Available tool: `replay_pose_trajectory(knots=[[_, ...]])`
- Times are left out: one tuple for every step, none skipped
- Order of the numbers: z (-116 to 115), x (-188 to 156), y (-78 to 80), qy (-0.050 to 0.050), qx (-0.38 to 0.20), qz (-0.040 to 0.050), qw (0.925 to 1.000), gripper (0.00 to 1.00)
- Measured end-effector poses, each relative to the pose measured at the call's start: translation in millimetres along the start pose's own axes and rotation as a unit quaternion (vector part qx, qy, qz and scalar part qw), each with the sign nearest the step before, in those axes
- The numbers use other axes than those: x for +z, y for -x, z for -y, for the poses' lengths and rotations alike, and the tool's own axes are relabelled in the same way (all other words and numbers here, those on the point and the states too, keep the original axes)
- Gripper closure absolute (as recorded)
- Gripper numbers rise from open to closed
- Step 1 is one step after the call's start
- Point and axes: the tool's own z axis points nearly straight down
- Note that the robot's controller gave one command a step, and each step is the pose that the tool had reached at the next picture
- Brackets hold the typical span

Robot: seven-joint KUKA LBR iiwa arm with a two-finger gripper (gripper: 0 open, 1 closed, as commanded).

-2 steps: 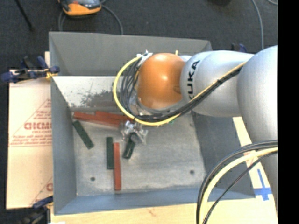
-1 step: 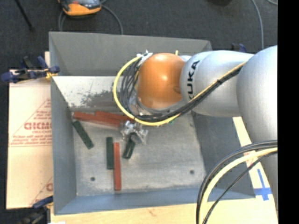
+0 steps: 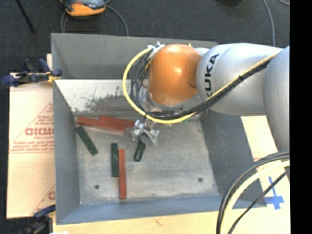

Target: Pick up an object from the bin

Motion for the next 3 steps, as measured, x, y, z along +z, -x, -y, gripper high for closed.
replay_pose_trajectory(knots=[[1.9, -23.3, -1.0, -0.007, 0.007, 0.0062, 0.9999, 1.00], [5.2, -78.2, -9.4, -0.004, 0.004, 0.0032, 1.0000, 1.00], [-14.7, -97.0, -42.5, -0.002, 0.108, 0.0027, 0.9942, 1.00]])
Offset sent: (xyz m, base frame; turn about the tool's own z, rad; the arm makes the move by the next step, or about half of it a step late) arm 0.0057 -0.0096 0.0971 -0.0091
